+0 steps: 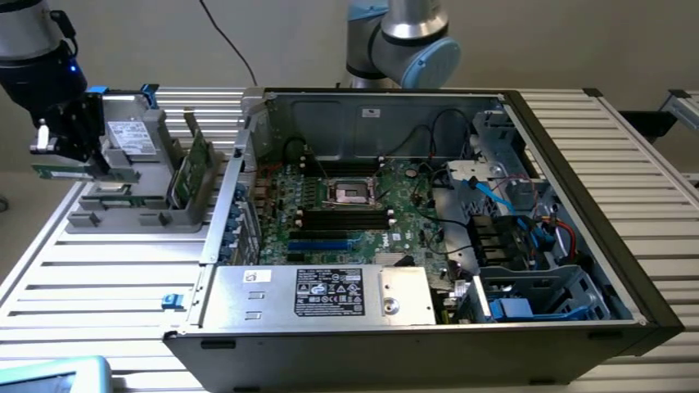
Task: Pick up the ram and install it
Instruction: 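Pick up the ram and move it above insertion slot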
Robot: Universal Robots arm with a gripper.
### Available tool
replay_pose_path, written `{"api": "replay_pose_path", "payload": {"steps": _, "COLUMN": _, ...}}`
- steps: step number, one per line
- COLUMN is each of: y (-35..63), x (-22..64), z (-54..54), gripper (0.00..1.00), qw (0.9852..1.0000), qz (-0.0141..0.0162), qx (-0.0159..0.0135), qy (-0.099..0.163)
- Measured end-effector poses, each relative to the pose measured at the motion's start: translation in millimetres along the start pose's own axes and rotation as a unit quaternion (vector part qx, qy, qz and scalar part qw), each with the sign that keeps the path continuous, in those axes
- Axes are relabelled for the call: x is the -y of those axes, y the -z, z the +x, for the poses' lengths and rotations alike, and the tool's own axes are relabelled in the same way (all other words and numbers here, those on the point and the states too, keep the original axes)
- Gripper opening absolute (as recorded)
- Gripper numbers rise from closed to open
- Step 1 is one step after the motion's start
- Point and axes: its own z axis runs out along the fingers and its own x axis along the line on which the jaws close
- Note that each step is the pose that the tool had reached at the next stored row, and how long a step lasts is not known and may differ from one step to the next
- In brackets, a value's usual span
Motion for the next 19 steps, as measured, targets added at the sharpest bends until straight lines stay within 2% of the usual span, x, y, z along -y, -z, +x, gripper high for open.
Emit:
{"api": "replay_pose_path", "payload": {"steps": 7, "y": 31.6, "x": 0.3, "z": 0.1, "gripper": 0.13, "qw": 1.0, "qz": 0.0, "qx": -0.0001, "qy": 0.001}}
{"api": "replay_pose_path", "payload": {"steps": 11, "y": 43.3, "x": 5.4, "z": 0.6, "gripper": 0.13, "qw": 1.0, "qz": 0.0001, "qx": 0.0005, "qy": 0.001}}
{"api": "replay_pose_path", "payload": {"steps": 16, "y": 52.6, "x": 14.9, "z": 2.7, "gripper": 0.13, "qw": 1.0, "qz": 0.0003, "qx": 0.0072, "qy": 0.001}}
{"api": "replay_pose_path", "payload": {"steps": 19, "y": 58.7, "x": 22.6, "z": 3.7, "gripper": 0.13, "qw": 1.0, "qz": 0.0003, "qx": 0.0091, "qy": 0.001}}
